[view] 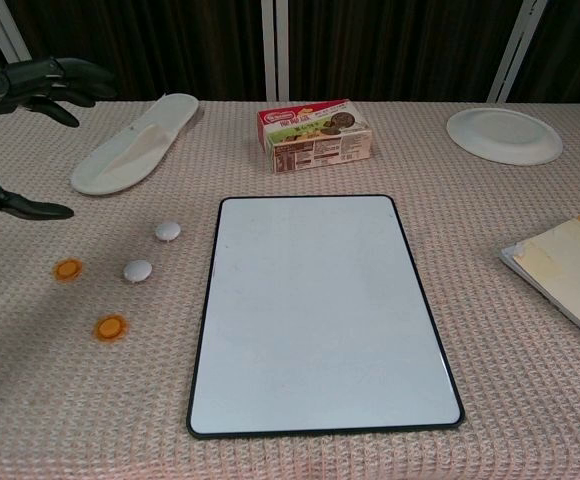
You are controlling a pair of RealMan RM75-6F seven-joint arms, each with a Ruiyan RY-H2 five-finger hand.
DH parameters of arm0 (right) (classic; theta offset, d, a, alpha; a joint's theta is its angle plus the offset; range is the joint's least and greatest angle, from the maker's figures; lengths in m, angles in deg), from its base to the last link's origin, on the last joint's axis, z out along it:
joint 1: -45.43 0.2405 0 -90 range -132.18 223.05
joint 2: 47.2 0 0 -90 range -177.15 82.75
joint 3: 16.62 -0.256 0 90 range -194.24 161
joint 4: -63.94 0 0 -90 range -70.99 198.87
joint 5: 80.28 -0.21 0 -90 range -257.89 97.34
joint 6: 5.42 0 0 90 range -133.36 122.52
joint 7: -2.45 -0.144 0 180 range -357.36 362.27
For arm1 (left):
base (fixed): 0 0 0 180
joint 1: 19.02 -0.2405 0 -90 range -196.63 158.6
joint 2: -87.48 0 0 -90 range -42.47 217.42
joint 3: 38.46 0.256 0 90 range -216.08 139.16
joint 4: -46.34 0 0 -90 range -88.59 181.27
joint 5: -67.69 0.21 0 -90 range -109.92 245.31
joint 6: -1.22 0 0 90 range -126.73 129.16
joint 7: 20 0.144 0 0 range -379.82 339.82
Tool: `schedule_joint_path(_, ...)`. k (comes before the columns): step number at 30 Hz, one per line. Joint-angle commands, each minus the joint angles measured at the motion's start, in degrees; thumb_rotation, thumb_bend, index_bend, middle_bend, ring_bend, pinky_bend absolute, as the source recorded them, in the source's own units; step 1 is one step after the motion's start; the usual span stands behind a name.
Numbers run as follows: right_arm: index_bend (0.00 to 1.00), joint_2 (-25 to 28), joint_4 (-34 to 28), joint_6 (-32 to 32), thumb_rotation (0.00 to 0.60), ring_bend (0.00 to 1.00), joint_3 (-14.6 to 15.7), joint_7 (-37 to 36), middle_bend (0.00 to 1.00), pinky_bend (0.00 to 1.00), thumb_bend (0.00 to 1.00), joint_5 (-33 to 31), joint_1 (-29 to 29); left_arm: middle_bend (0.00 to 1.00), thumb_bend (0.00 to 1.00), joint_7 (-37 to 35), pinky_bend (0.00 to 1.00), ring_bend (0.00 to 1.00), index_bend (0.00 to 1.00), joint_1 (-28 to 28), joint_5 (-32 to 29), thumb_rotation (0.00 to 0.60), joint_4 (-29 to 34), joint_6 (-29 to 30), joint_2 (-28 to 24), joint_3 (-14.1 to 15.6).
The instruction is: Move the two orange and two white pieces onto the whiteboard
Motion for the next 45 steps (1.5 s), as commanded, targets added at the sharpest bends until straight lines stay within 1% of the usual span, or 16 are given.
schedule_joint_path(1, 0.00, 0.03, 0.04, -0.46, 0.600, 0.00, 0.16, -0.17, 0.00, 0.00, 0.18, -0.08, -0.27, 0.12, 0.03, 0.19, 0.21, 0.14, 0.11, 0.17, -0.23, 0.600, 0.06, 0.15, 0.12, 0.30)
schedule_joint_path(9, 0.00, 0.43, 0.27, -1.74, 0.600, 0.00, 0.49, -0.75, 0.00, 0.00, 0.18, -0.40, -1.06, 0.12, 0.04, 2.11, 0.21, 0.14, 0.11, 0.58, -0.11, 0.600, 1.18, 1.13, -0.64, 0.84)
schedule_joint_path(12, 0.00, 0.58, 0.48, -2.15, 0.600, 0.00, 0.66, -1.09, 0.00, 0.00, 0.18, -0.61, -1.43, 0.12, 0.04, 4.05, 0.21, 0.14, 0.11, 0.39, -0.33, 0.600, 1.54, 1.27, -1.03, 1.26)
schedule_joint_path(14, 0.00, 0.63, 0.59, -2.51, 0.600, 0.00, 0.56, -1.34, 0.00, 0.00, 0.18, -0.87, -1.63, 0.13, 0.05, 6.30, 0.21, 0.14, 0.14, 0.18, -0.97, 0.600, 1.73, 0.92, -1.33, 1.50)
schedule_joint_path(16, 0.00, 0.78, 0.73, -2.92, 0.600, 0.00, 0.42, -1.59, 0.00, 0.00, 0.19, -1.18, -1.88, 0.15, 0.07, 9.49, 0.23, 0.14, 0.19, 0.04, -2.05, 0.600, 1.91, -0.07, -1.79, 1.75)
schedule_joint_path(18, 0.00, 0.98, 0.86, -3.27, 0.600, 0.00, 0.28, -1.62, 0.00, 0.00, 0.19, -1.70, -2.22, 0.17, 0.09, 12.71, 0.24, 0.14, 0.22, 0.08, -3.11, 0.600, 2.06, -1.44, -2.52, 2.06)
schedule_joint_path(20, 0.00, 1.17, 1.07, -3.61, 0.600, 0.00, 0.21, -1.57, 0.00, 0.00, 0.19, -2.26, -2.65, 0.21, 0.11, 15.33, 0.27, 0.16, 0.27, 0.12, -3.90, 0.600, 2.26, -2.52, -3.25, 2.36)
schedule_joint_path(23, 0.00, 1.67, 1.83, -3.81, 0.600, 0.00, 0.35, -1.43, 0.00, 0.00, 0.19, -3.32, -3.46, 0.22, 0.11, 19.21, 0.29, 0.18, 0.30, 0.32, -5.23, 0.600, 2.92, -4.66, -4.18, 2.98)
schedule_joint_path(27, 0.00, 1.88, 2.72, -4.02, 0.600, 0.00, 0.41, -2.42, 0.00, 0.00, 0.19, -5.04, -4.51, 0.22, 0.13, 21.81, 0.29, 0.18, 0.31, 0.88, -6.77, 0.600, 2.38, -7.23, -2.88, 3.51)
schedule_joint_path(30, 0.00, 1.99, 3.19, -4.21, 0.600, 0.00, 0.60, -3.10, 0.00, 0.00, 0.19, -5.56, -5.10, 0.22, 0.14, 22.40, 0.29, 0.18, 0.31, 1.74, -6.78, 0.600, 1.66, -8.65, -1.33, 3.72)
schedule_joint_path(36, 0.00, 2.18, 3.45, -4.29, 0.600, 0.00, 0.98, -3.35, 0.00, 0.00, 0.19, -5.55, -5.63, 0.22, 0.17, 24.03, 0.29, 0.18, 0.31, 3.73, -7.24, 0.600, -1.20, -11.26, 2.11, 3.36)
schedule_joint_path(41, 0.00, 2.66, 3.54, -4.21, 0.600, 0.00, 1.04, -3.39, 0.00, 0.00, 0.20, -5.89, -6.04, 0.22, 0.22, 29.40, 0.27, 0.18, 0.38, 4.08, -9.49, 0.600, -3.39, -12.57, 3.84, 3.06)
schedule_joint_path(45, 0.00, 2.75, 3.77, -3.60, 0.600, 0.00, 0.89, -3.69, 0.00, 0.00, 0.20, -6.66, -6.08, 0.22, 0.22, 33.32, 0.25, 0.18, 0.38, 4.09, -12.30, 0.600, -2.59, -14.89, 3.17, 3.51)
